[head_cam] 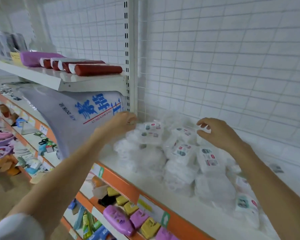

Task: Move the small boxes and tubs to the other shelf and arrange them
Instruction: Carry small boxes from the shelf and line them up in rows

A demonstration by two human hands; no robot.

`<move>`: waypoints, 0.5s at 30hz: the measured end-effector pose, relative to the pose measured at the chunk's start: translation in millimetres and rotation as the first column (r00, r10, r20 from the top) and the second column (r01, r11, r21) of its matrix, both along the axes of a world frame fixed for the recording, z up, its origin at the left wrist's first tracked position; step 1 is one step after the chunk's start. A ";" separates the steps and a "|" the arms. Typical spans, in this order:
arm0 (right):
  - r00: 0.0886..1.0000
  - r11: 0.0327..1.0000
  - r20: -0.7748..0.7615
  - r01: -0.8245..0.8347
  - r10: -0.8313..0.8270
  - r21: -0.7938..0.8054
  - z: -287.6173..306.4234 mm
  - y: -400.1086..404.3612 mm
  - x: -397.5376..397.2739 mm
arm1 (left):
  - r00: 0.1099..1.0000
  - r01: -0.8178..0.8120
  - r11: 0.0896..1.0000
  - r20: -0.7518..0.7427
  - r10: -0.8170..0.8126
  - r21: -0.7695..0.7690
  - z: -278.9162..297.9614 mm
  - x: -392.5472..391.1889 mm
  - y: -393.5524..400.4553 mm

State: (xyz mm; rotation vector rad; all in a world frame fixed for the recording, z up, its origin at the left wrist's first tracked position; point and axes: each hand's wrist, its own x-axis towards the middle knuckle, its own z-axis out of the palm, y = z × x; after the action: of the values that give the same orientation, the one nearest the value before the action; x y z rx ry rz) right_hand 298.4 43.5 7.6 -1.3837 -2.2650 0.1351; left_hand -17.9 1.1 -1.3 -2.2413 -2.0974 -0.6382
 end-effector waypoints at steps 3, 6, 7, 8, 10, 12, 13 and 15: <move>0.998 0.994 0.033 0.050 -0.047 -0.095 -11.6 26.6 -25.1 | 0.997 0.076 0.994 0.039 -0.073 -0.081 1.0 -13.2 41.5; 0.988 0.974 0.116 0.124 -0.103 -0.191 -19.2 40.7 -43.1 | 0.975 0.204 0.972 0.115 -0.191 -0.115 -8.2 -19.4 75.5; 0.983 0.961 0.137 0.153 -0.123 -0.231 -20.8 42.4 -48.6 | 0.961 0.251 0.960 0.152 -0.232 -0.123 -11.6 -21.0 82.6; 0.975 0.942 0.147 0.201 -0.167 -0.267 -23.4 45.5 -56.6 | 0.942 0.312 0.939 0.175 -0.286 -0.146 -14.1 -25.9 93.5; 0.962 0.917 0.167 0.260 -0.218 -0.303 -28.0 48.2 -63.8 | 0.916 0.386 0.902 0.196 -0.350 -0.195 -21.3 -27.2 103.2; 0.950 0.899 0.191 0.299 -0.248 -0.319 -27.4 48.8 -63.9 | 0.900 0.420 0.887 0.214 -0.380 -0.193 -24.9 -23.8 105.8; 0.944 0.890 0.204 0.315 -0.259 -0.329 -26.0 48.7 -64.5 | 0.895 0.428 0.886 0.219 -0.388 -0.177 -25.7 -23.7 105.9; 0.928 0.867 0.238 0.358 -0.288 -0.347 -24.4 47.5 -71.3 | 0.890 0.440 0.881 0.215 -0.402 -0.172 -28.6 -29.3 112.0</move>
State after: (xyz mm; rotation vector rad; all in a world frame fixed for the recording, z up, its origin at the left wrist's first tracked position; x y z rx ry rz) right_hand 227.1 91.0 -16.8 -2.0407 -2.1811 0.3746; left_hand -47.2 113.1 -29.9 -2.9109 -1.8221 -0.6628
